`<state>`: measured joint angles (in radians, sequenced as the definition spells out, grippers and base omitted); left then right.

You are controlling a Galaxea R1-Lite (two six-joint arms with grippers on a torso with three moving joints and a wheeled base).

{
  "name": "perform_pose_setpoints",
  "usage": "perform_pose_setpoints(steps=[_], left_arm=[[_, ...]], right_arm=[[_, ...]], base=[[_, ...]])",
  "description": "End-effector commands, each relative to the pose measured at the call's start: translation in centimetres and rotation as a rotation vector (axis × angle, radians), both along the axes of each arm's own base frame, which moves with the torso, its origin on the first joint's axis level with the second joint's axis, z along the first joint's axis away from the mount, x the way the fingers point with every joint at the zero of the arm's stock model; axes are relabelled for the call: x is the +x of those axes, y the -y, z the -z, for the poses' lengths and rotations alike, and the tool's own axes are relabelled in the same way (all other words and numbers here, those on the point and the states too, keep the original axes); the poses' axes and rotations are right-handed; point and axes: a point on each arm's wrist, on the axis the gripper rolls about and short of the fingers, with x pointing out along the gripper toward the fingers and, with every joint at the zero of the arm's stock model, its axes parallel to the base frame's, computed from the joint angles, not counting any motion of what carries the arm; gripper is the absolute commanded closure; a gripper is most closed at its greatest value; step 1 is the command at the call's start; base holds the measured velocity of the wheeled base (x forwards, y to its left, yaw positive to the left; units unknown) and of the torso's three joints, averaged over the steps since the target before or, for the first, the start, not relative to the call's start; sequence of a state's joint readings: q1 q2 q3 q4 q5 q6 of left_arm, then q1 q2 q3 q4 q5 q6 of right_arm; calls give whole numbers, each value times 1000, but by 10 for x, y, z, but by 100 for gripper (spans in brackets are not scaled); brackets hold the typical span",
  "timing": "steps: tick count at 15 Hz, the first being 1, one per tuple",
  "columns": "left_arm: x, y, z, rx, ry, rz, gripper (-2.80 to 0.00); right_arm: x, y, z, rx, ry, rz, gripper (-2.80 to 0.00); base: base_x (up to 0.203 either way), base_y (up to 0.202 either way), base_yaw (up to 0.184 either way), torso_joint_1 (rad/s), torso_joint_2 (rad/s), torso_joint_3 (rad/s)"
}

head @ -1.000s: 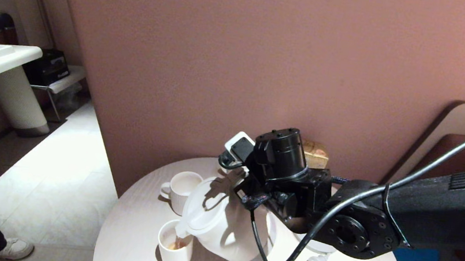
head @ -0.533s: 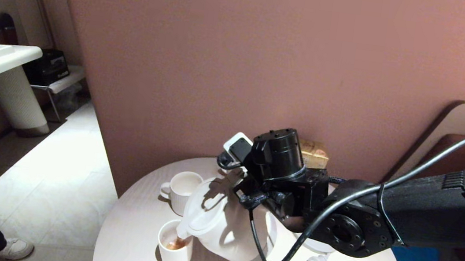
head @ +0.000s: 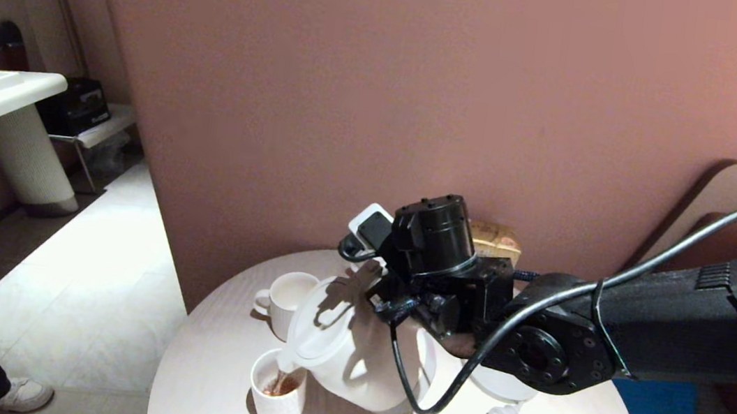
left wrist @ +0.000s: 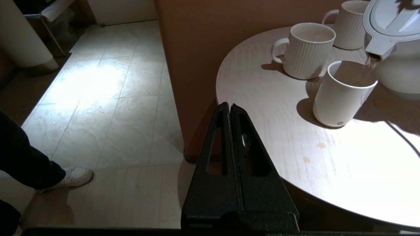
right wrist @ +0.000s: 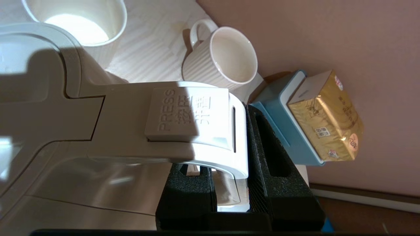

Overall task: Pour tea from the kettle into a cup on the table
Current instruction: Pour water into the cup

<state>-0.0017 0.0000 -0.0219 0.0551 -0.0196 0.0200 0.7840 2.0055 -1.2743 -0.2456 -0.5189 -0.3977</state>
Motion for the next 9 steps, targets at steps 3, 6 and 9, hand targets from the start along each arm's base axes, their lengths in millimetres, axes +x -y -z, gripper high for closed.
perform_pose_setpoints(steps=[3, 6, 9], left_arm=[[0, 0, 0, 0, -2, 0, 0], [0, 0, 0, 0, -2, 0, 0], [0, 0, 0, 0, -2, 0, 0]], right_arm=[[0, 0, 0, -4, 3, 3, 0], [0, -1, -1, -10, 6, -1, 0], [0, -1, -1, -13, 8, 5, 0]], base=[[0, 0, 0, 0, 0, 0], [0, 0, 0, 0, 0, 0], [0, 0, 0, 0, 0, 0]])
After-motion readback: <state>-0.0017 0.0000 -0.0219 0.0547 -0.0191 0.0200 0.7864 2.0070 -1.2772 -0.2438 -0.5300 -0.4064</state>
